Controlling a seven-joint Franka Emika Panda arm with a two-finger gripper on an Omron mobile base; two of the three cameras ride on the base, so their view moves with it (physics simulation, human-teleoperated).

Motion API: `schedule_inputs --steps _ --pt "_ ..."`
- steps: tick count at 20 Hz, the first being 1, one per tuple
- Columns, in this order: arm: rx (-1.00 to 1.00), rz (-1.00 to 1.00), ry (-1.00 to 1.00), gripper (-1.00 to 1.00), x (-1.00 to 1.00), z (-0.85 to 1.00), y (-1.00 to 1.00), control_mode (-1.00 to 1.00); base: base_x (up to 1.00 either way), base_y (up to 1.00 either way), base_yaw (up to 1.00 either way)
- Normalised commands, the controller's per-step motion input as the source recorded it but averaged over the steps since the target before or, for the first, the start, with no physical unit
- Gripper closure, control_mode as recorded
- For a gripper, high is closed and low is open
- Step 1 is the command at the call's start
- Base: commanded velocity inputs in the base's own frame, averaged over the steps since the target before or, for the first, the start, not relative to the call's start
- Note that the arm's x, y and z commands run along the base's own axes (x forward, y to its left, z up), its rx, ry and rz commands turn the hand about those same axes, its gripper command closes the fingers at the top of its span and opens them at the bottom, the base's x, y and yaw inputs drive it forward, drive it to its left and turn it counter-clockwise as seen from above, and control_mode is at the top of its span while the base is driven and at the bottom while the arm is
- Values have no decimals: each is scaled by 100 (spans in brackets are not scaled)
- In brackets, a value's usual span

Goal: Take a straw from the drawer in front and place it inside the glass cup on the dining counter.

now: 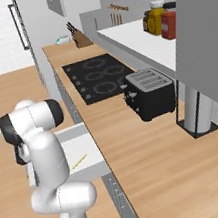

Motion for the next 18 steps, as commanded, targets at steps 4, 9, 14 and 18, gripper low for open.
schedule_inputs --steps 4,9,14,18 --pt "3 1 5 -100 -38 5 94 -100 0 0 0" --pt "-4 -13 0 -100 -4 55 -27 -100 0 0 0" --pt "-13 -24 0 -100 14 17 -88 -100 0 0 0" --pt "-9 -16 0 -100 24 0 -91 -100 0 0 0"
